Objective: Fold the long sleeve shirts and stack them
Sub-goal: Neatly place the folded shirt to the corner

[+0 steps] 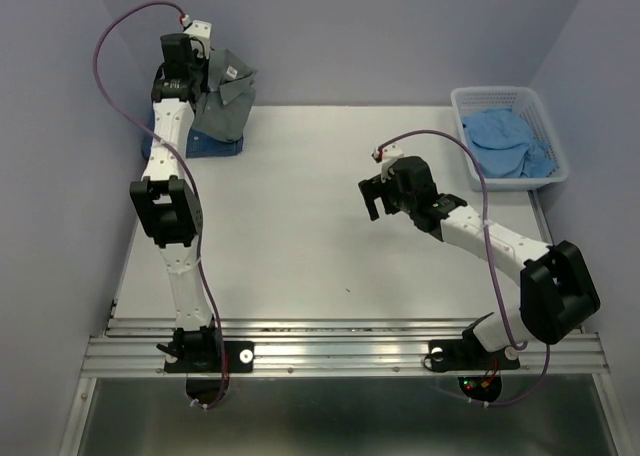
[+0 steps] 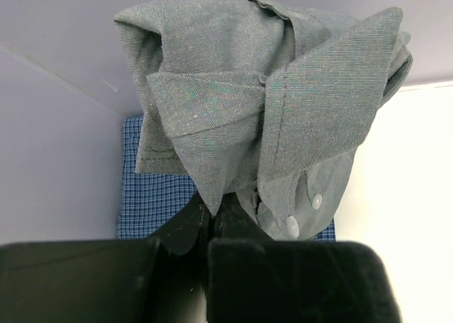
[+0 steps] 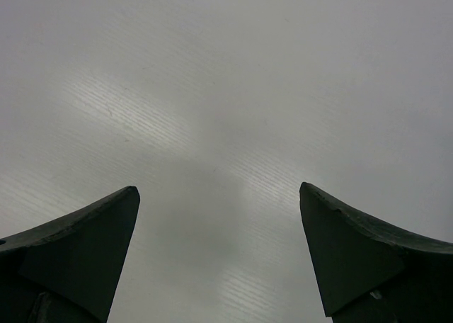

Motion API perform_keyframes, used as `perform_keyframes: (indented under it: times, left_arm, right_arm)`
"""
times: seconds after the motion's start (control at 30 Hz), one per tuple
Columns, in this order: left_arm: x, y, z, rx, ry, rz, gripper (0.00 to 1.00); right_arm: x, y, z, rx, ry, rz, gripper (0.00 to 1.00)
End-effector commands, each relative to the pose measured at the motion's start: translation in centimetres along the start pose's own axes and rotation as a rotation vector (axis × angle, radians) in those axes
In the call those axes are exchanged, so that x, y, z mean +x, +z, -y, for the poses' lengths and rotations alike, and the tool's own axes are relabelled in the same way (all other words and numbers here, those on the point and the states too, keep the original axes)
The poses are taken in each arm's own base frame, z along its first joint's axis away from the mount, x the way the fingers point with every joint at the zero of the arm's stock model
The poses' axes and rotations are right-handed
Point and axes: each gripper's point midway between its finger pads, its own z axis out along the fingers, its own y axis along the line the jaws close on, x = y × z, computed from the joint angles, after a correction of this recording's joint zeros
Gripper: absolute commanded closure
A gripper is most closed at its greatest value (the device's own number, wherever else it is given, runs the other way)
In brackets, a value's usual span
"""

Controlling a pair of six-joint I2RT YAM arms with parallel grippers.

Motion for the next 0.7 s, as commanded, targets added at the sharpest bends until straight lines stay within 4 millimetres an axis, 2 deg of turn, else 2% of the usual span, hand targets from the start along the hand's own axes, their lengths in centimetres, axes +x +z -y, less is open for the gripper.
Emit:
perform_keyframes:
  times: [0.0, 0.03, 0.07, 0.1, 0.13, 0.23, 0.3, 0.33, 0.4, 0.43, 0.5, 0.53, 0.57, 0.67]
  left_arm:
    - [-2.9, -0.9, -1.9, 0.022, -0.001, 0.086, 1.0]
    - [-2.2, -0.6, -2.9, 0.022, -0.009, 0.072, 1.0]
    - [-0.9, 0.1, -3.1, 0.069, -0.03, 0.055, 1.0]
    - [-0.5, 0.5, -2.4, 0.103, -0.04, 0.05, 1.0]
    - [0.2, 0.9, -3.1, 0.118, -0.058, 0.046, 1.0]
    - [2.5, 3.0, -4.1, 0.08, -0.099, 0.009, 1.0]
    - [3.6, 4.4, -5.9, -0.029, -0.119, -0.003, 1.0]
    - [3.9, 4.6, -7.9, -0.148, -0.137, -0.009, 1.0]
    - [3.6, 5.2, -9.2, -0.229, -0.172, 0.026, 0.96]
    - [3.3, 5.3, -10.1, -0.274, -0.183, 0.041, 0.85]
    - [3.4, 5.4, -10.9, -0.32, -0.198, 0.049, 0.49]
    - [3.5, 5.3, -11.4, -0.358, -0.212, 0.052, 0.14]
    - [3.5, 5.0, -12.1, -0.404, -0.217, 0.05, 0.01]
    - [2.6, 3.8, -12.5, -0.426, -0.258, 0.06, 0.01]
  right_arm:
    - [-1.8, 0.2, 0.2, 0.012, -0.001, 0.058, 0.0]
    - [-1.6, 0.4, 0.2, 0.013, -0.002, 0.051, 0.0]
    - [-1.5, 0.5, 0.1, 0.011, -0.002, 0.043, 0.0]
    - [-1.5, 0.5, 0.0, 0.008, -0.001, 0.04, 0.0]
    - [-1.0, 0.8, 0.0, 0.007, -0.002, 0.022, 0.0]
    - [-0.6, 1.3, -0.3, -0.001, 0.005, -0.004, 0.0]
    - [-0.4, 1.8, -0.6, -0.012, 0.011, -0.032, 0.0]
    - [-0.3, 2.0, -0.6, -0.011, 0.011, -0.042, 0.0]
    - [-0.1, 2.5, -0.6, -0.007, 0.012, -0.067, 0.0]
    - [-0.2, 2.6, -0.6, -0.004, 0.014, -0.077, 0.0]
    - [0.1, 3.0, -0.6, -0.002, 0.022, -0.096, 0.0]
    - [0.0, 3.0, -0.6, 0.004, 0.026, -0.1, 0.0]
    - [0.2, 3.0, -0.4, 0.013, 0.031, -0.11, 0.0]
    - [-0.8, 2.4, 0.4, 0.068, 0.083, -0.081, 0.0]
